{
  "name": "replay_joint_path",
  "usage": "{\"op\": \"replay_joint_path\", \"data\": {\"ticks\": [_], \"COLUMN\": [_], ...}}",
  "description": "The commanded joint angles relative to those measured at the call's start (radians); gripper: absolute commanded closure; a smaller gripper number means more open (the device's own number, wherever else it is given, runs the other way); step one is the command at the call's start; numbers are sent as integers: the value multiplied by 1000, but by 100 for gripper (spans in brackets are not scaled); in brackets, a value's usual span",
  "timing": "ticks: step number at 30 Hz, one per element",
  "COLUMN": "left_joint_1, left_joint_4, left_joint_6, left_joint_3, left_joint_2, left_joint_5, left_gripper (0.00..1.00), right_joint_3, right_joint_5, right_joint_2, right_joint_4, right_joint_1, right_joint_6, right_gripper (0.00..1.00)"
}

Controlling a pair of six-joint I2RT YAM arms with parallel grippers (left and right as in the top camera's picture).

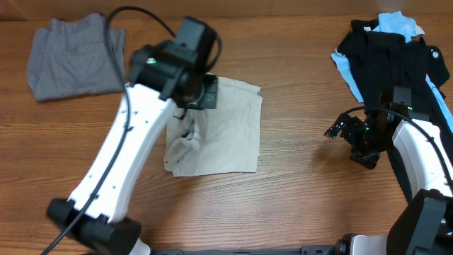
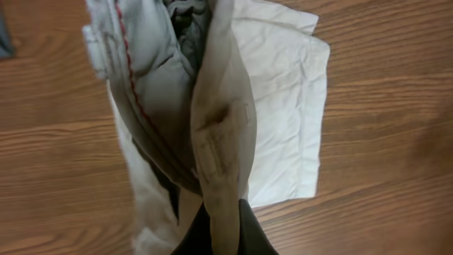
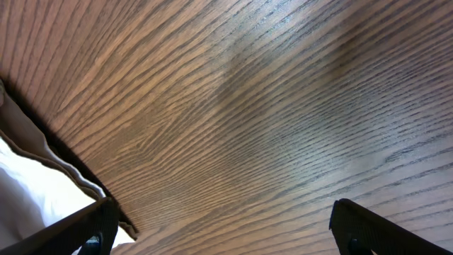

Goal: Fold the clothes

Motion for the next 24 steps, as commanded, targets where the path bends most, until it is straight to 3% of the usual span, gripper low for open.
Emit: {"op": "replay_joint_path", "data": {"ticks": [1,13,23,24], "left_joint_1": [-42,-61,-63,-63], "left_joint_4": [27,49,107,107], "left_joint_6": [-89,-80,-77,-77], "left_joint_3": [31,31,31,31], "left_joint_2": [72,289,350,350], "left_joint_5": [15,7,14,16], "left_gripper": [96,96,96,91], "right_joint_3": [-5,-5,-5,-5], "right_joint_5": [10,11,10,10], "right_joint_2": [3,3,3,3], "right_joint_4": [3,-5,-6,-7], "right_joint_1": [4,4,4,4], "right_joint_6": [5,1,1,1], "right_gripper": [0,0,0,0]}}
